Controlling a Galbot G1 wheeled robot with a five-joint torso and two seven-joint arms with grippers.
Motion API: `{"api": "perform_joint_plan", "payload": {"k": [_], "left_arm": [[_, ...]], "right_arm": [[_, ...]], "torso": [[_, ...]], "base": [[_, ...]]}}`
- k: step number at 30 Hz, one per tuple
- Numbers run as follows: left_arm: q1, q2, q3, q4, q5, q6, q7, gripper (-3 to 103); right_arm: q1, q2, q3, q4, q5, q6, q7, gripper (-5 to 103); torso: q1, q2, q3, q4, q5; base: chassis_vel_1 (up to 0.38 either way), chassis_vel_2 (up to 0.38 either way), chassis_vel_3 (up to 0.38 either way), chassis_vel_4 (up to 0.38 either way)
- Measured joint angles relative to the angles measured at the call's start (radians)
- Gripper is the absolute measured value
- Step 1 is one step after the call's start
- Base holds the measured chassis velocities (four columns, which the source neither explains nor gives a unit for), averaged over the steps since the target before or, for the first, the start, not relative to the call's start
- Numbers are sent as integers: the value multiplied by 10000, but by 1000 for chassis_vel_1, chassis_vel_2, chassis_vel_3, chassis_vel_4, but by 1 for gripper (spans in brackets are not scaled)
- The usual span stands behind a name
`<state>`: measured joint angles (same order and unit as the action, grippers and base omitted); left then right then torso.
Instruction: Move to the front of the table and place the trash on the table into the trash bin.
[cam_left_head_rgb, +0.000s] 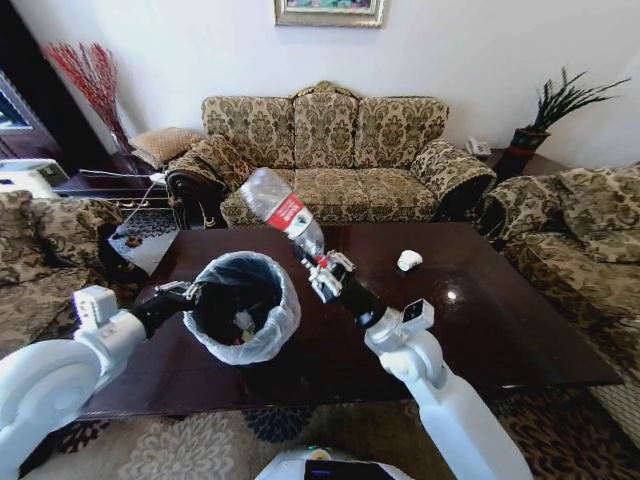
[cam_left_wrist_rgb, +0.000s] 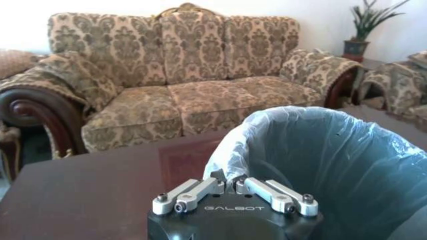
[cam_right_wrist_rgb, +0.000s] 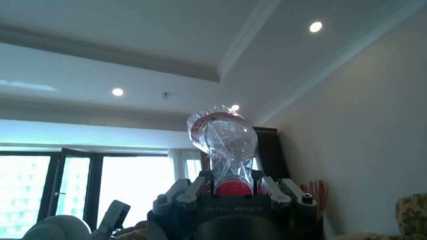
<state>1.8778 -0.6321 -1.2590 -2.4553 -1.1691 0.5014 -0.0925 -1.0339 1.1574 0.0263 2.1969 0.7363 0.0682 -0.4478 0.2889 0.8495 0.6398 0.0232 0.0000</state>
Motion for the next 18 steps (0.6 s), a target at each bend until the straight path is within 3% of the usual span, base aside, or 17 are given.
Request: {"api": "perform_joint_plan", "payload": {"k": [8,11,12,14,16,18], "left_arm": [[143,-120,-47,-450,0,168,168,3],[223,-274,-77,-455,0,197,182,3],[223,-274,-77,-455,0,197,182,3],[249,-346,-87,-455,-6,257,275,3],[251,-348,-87,-456,-7,279,321,3],[249,-332,-88,-456,-7,294,345,3]], "right_arm": [[32,192,-1043,-235,-399,-139,-217,25],[32,303,-1249,-471,-835,-128,-266,41],[32,303,-1249,-471,-835,-128,-266,41],[30,388,-1277,-590,-1126,-105,-279,52],[23,425,-1274,-616,-1199,-95,-283,52],[6,486,-1258,-612,-1232,-87,-263,63]], "torso": [[0,0,0,2,-1],[1,0,1,2,-1],[1,0,1,2,-1],[0,0,0,2,-1],[0,0,0,2,-1],[0,0,0,1,-1]], "base": [[0,0,0,0],[0,0,0,0],[0,0,0,0],[0,0,0,0],[0,0,0,0],[0,0,0,0]]}}
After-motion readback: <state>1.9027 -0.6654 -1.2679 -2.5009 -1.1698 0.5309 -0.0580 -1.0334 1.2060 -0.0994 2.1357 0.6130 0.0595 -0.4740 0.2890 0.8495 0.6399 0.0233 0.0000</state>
